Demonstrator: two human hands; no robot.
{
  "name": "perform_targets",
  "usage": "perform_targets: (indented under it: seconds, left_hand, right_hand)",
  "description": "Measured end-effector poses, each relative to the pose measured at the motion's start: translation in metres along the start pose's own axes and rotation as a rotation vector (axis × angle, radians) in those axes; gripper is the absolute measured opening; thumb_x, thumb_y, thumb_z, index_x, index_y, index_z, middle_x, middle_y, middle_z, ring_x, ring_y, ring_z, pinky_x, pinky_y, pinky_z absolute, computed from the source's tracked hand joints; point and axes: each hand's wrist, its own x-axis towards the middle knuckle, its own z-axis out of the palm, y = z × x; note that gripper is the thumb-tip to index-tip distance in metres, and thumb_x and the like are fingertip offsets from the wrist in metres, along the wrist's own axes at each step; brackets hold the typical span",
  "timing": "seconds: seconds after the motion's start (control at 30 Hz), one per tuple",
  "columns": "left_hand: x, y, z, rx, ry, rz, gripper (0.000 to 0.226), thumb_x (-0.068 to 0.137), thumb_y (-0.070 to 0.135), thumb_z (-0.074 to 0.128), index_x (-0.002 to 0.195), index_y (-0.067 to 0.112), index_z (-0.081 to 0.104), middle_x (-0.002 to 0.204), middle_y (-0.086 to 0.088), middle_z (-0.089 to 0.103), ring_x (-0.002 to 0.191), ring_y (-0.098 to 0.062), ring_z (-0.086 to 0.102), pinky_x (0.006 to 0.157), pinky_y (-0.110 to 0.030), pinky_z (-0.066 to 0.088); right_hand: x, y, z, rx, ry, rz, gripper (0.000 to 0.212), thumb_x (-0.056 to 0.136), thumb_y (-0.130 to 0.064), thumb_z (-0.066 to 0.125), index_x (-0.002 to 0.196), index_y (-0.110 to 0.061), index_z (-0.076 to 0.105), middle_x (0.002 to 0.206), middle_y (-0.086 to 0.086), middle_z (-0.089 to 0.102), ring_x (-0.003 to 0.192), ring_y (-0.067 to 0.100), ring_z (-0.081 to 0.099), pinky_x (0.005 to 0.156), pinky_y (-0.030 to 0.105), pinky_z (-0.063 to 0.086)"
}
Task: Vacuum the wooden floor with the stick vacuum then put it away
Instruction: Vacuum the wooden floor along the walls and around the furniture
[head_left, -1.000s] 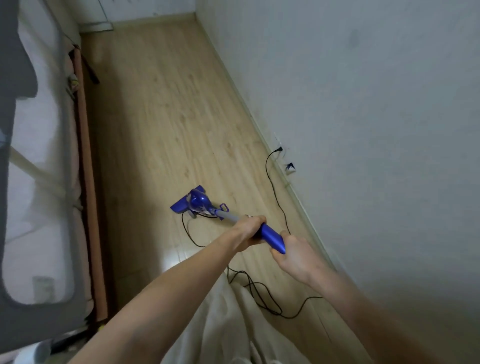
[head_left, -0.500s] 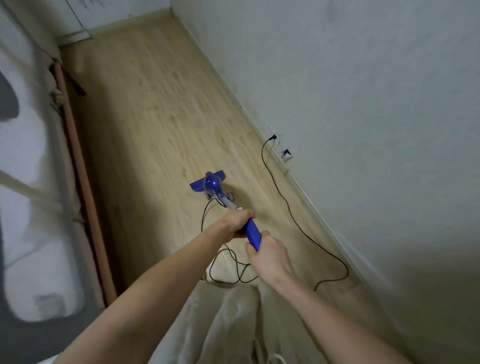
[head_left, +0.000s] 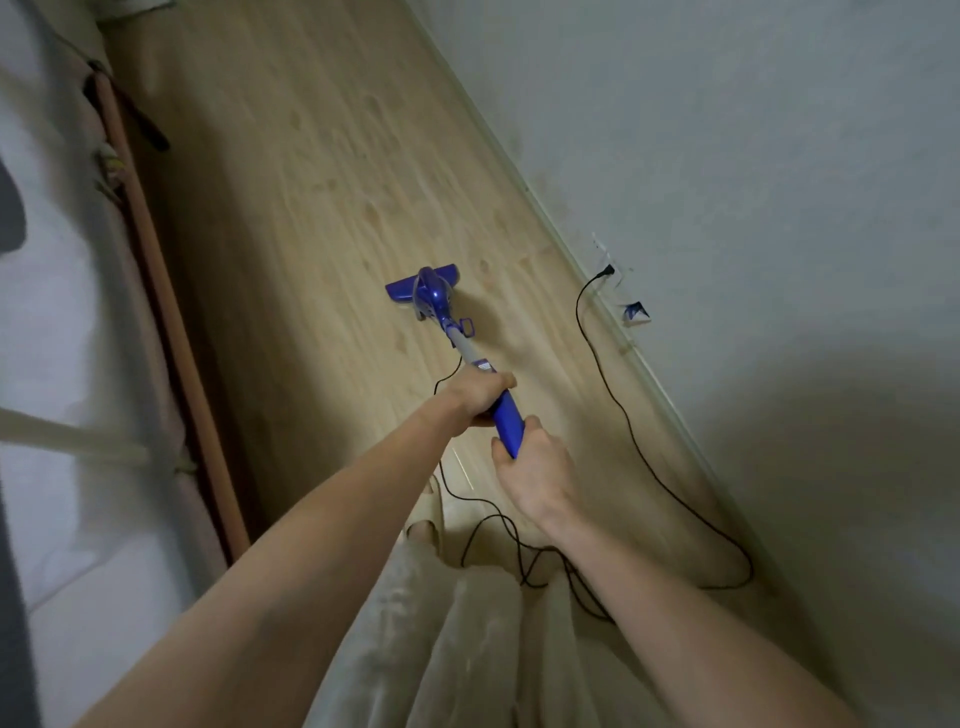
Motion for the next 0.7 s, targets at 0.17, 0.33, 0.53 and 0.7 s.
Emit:
perform_targets:
  seconds: [0.17, 0.33, 0.53, 0.7]
  left_hand:
    - [0.056, 0.032, -0.061, -0.011, -0.016, 0.003, 0.012, 0.092, 0.015, 0.055, 0.088, 0.012, 0.045, 0.079, -0.007, 0.055, 0.069, -0.017, 0.057, 0.058, -0.027, 0.05]
    - [0.098, 0.064, -0.104, -0.01, -0.019, 0.01, 0.012, 0.092, 0.015, 0.055, 0.096, 0.01, 0.045, 0.085, -0.009, 0.056, 0.071, -0.017, 0.057, 0.053, -0.025, 0.049]
    - [0.125, 0.076, -0.134, -0.005, -0.003, 0.013, 0.011, 0.091, 0.013, 0.056, 0.086, 0.011, 0.047, 0.084, -0.012, 0.056, 0.075, -0.023, 0.058, 0.072, -0.036, 0.054]
    - [0.12, 0.075, -0.127, -0.003, -0.019, 0.028, 0.011, 0.091, 0.016, 0.056, 0.088, 0.011, 0.047, 0.086, -0.011, 0.057, 0.078, -0.022, 0.059, 0.07, -0.034, 0.054]
  right_hand:
    - [0.062, -0.056, 0.018, -0.028, -0.03, -0.022, 0.022, 0.096, -0.034, 0.054, 0.1, -0.018, 0.04, 0.072, -0.001, 0.049, 0.061, 0.019, 0.052, 0.055, 0.028, 0.041]
    - [0.112, -0.103, 0.029, 0.034, -0.038, -0.01, 0.025, 0.094, -0.033, 0.056, 0.102, -0.012, 0.044, 0.075, 0.005, 0.053, 0.064, 0.026, 0.055, 0.064, 0.042, 0.054]
    - [0.136, -0.132, 0.042, 0.027, -0.027, -0.02, 0.027, 0.095, -0.032, 0.054, 0.107, -0.009, 0.046, 0.079, 0.005, 0.053, 0.066, 0.025, 0.053, 0.059, 0.033, 0.043]
    - [0.131, -0.125, 0.037, 0.001, -0.011, -0.03, 0.028, 0.097, -0.033, 0.052, 0.11, -0.01, 0.046, 0.079, 0.005, 0.052, 0.069, 0.027, 0.057, 0.066, 0.04, 0.052]
